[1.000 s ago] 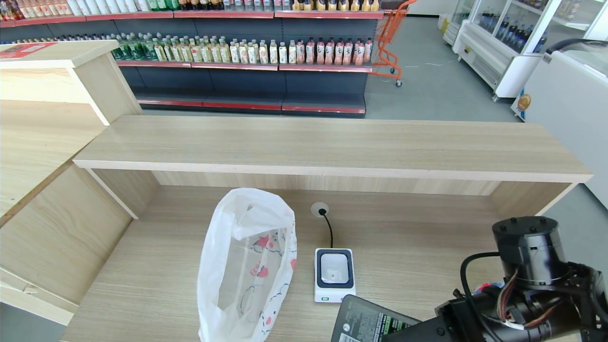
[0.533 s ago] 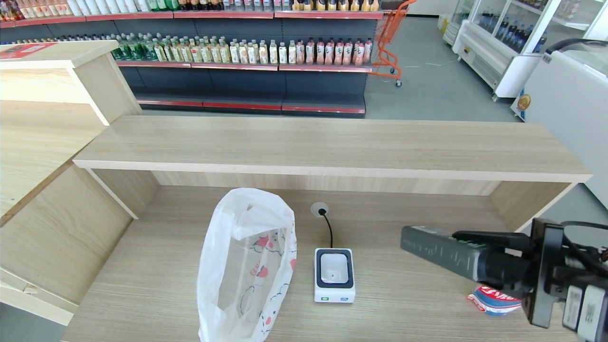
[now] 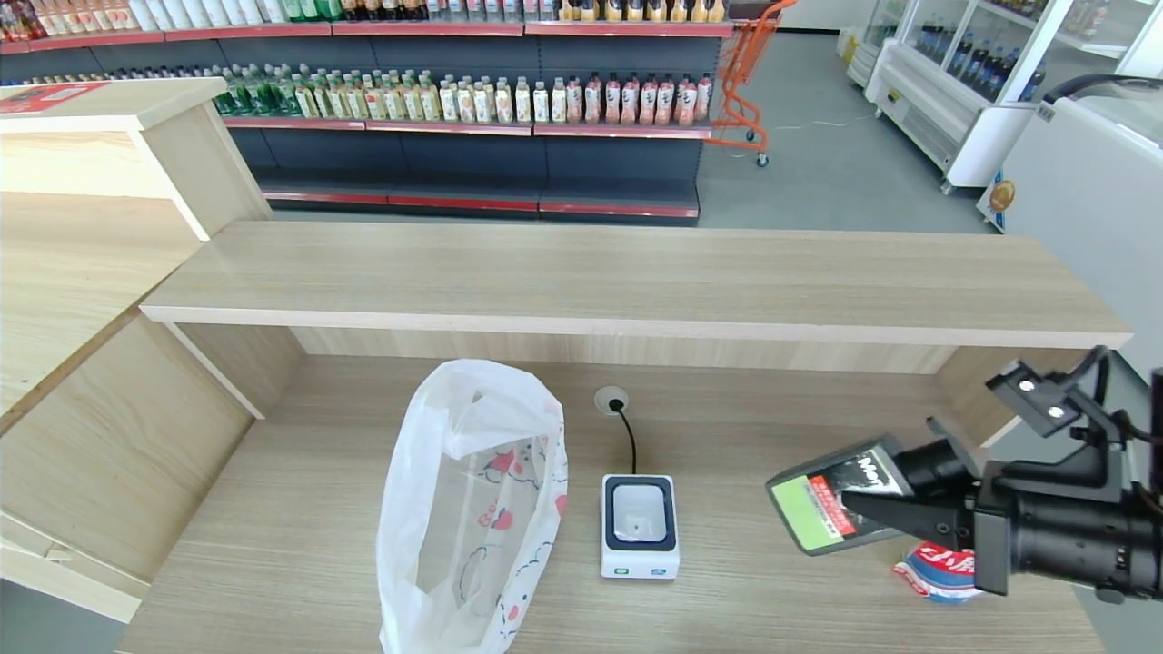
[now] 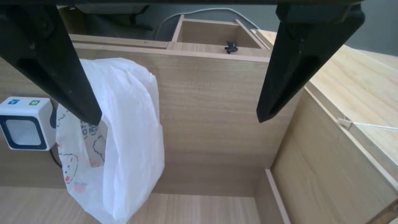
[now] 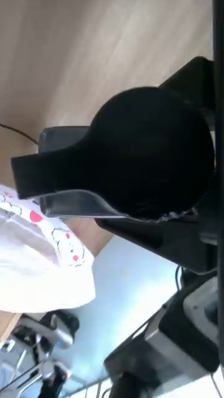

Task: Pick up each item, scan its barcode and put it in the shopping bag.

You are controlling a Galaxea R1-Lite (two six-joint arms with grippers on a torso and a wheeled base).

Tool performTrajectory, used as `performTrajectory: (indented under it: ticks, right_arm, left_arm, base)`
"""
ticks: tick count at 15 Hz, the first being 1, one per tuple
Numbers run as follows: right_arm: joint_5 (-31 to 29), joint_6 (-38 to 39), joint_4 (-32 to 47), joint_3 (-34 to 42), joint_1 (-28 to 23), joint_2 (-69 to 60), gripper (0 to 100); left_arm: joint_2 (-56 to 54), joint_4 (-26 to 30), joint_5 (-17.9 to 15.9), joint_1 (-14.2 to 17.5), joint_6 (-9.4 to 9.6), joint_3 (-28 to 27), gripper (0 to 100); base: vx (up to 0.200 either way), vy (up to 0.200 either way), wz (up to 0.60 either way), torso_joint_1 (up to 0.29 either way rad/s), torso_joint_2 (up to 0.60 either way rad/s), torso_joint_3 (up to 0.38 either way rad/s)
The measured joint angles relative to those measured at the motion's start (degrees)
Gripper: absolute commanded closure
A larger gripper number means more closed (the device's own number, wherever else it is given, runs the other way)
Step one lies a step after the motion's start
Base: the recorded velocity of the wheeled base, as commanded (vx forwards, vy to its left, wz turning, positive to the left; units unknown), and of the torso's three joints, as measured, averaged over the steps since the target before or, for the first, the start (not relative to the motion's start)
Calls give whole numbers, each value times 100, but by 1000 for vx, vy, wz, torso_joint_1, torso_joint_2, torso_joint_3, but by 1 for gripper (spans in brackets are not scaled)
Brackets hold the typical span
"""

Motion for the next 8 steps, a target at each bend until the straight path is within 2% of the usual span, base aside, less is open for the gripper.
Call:
performTrajectory:
  ticks: [2, 4, 8]
  right_arm:
    - [-355, 877, -17, -284, 474, 669, 100]
    - [-660, 1385, -26, -580, 807, 1340, 100]
    - [-1154, 1919, -44, -1198, 1290, 2511, 100]
  left_arm:
    - [0, 0, 1, 0, 2, 0, 0]
    - [0, 0, 0, 0, 2, 0, 0]
    - [0, 0, 0, 0, 0, 0, 0]
  base:
    - [0, 0, 0, 0, 0, 0]
    - [0, 0, 0, 0, 0, 0]
    - [0, 0, 0, 0, 0, 0]
